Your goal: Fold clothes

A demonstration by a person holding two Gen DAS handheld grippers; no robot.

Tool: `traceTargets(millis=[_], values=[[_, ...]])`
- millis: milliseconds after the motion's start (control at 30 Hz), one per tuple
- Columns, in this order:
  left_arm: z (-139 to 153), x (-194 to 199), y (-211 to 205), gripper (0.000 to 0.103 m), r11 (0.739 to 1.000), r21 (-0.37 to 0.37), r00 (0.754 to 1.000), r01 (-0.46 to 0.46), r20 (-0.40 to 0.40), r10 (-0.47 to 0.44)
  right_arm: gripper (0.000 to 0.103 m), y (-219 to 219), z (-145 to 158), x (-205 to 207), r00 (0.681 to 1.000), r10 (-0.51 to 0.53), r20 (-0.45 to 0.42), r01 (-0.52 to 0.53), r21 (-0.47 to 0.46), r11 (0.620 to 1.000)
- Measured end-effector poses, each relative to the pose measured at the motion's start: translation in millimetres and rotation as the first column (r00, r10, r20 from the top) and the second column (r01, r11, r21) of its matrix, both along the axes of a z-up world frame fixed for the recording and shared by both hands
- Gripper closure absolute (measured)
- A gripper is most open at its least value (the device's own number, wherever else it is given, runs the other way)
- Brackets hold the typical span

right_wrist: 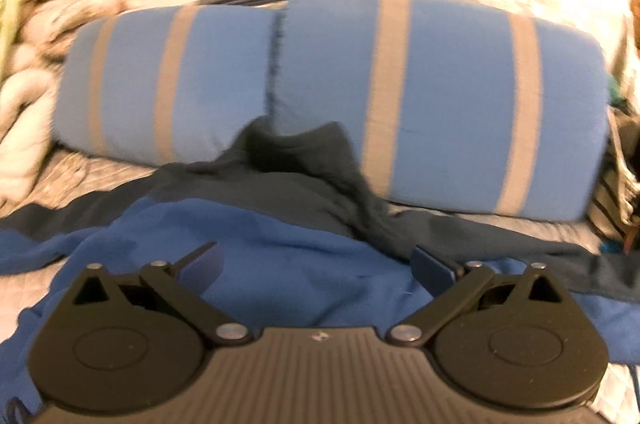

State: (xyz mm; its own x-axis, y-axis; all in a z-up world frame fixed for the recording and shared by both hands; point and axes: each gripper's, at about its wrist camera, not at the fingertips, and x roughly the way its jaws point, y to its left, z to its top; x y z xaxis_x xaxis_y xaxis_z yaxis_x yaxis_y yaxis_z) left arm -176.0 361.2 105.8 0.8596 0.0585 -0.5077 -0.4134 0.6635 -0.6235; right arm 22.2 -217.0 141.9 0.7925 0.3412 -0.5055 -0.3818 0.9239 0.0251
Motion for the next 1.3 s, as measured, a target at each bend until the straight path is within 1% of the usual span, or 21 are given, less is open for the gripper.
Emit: traceTargets(millis=[133,233,300,400,467,567,633,667,700,767,800,833,867,900,967,1033,1100,1167,1233,1267,1300], values=[[-25,-44,29,0.03,0.993,-0.062,0.994,-0.1,0.031,0.102,0.0,22,-2,-5,0.999,0.042,0.004,-0.042,-0.04,0.998],[-48,-70,50,0.03,0.974,-0.142,0.983,-0.176,0.024,0.181,0.0,31,-3,-4,0.998,0.057,0.005,-0.057,-0.047,0.997],[-63,-83,63,0.03,0.955,-0.193,0.972,-0.228,0.011,0.234,0.0,36,-3,-3,0.998,0.062,0.0,-0.062,-0.04,0.997],[-83,-95,78,0.03,0.916,-0.285,0.954,-0.282,0.014,0.299,0.0,38,-4,1,0.998,0.062,-0.016,-0.062,-0.027,0.998],[-99,-99,92,0.031,0.892,-0.348,0.947,-0.289,0.034,0.32,0.0,40,-5,2,0.998,0.058,-0.021,-0.058,-0.025,0.998],[-118,-99,104,0.032,0.854,-0.389,0.925,-0.345,0.011,0.379,0.0,41,-5,3,0.998,0.056,-0.023,-0.057,-0.024,0.998],[-126,-96,110,0.033,0.848,-0.384,0.916,-0.364,0.016,0.4,0.0,41,-6,3,0.998,0.06,-0.026,-0.06,-0.02,0.998],[-130,-95,113,0.035,0.846,-0.381,0.912,-0.372,0.02,0.41,0.0,41,-6,3,0.998,0.063,-0.027,-0.064,-0.022,0.998],[-132,-93,116,0.039,0.845,-0.377,0.908,-0.38,0.022,0.419,0.0,42,-7,2,0.997,0.067,-0.027,-0.068,-0.029,0.997],[-129,-89,119,0.081,0.853,-0.347,0.908,-0.391,0.009,0.42,0.0,46,-9,1,0.996,0.082,-0.017,-0.083,-0.057,0.995],[-127,-86,120,0.086,0.857,-0.331,0.908,-0.395,0.001,0.419,0.0,48,-9,0,0.996,0.092,-0.015,-0.093,-0.067,0.993],[-121,-85,119,0.087,0.868,-0.301,0.91,-0.396,-0.001,0.415,0.0,49,-10,-1,0.995,0.103,-0.013,-0.104,-0.075,0.992],[-108,-84,112,0.088,0.889,-0.248,0.917,-0.385,0.002,0.398,0.0,50,-9,-2,0.993,0.114,-0.011,-0.115,-0.077,0.99],[-94,-82,105,0.089,0.909,-0.191,0.925,-0.371,0.005,0.379,0.0,51,-9,-2,0.992,0.125,-0.009,-0.125,-0.076,0.989],[-62,-78,86,0.089,0.951,-0.052,0.951,-0.303,0.053,0.306,0.0,53,-8,-4,0.99,0.142,-0.007,-0.142,-0.071,0.987],[-26,-71,66,0.089,0.97,0.09,0.972,-0.225,0.091,0.217,0.0,56,-9,-5,0.986,0.163,-0.016,-0.164,-0.065,0.984],[6,-62,53,0.089,0.967,0.196,0.984,-0.16,0.113,0.14,0.0,60,-10,-5,0.982,0.189,-0.027,-0.191,-0.057,0.98],[37,-51,42,0.089,0.954,0.28,0.988,-0.108,0.133,0.073,0.0,65,-12,-6,0.974,0.222,-0.037,-0.224,-0.049,0.973],[68,-40,33,0.089,0.929,0.365,0.989,-0.065,0.149,0.011,0.0,73,-13,-9,0.96,0.277,-0.035,-0.278,-0.04,0.96],[85,-33,29,0.089,0.908,0.415,0.988,-0.051,0.155,-0.016,0.0,77,-13,-11,0.952,0.305,-0.033,-0.306,-0.036,0.951],[99,-26,26,0.089,0.896,0.443,0.986,-0.043,0.161,-0.032,0.0,84,-14,-13,0.943,0.333,-0.027,-0.334,-0.038,0.942]])
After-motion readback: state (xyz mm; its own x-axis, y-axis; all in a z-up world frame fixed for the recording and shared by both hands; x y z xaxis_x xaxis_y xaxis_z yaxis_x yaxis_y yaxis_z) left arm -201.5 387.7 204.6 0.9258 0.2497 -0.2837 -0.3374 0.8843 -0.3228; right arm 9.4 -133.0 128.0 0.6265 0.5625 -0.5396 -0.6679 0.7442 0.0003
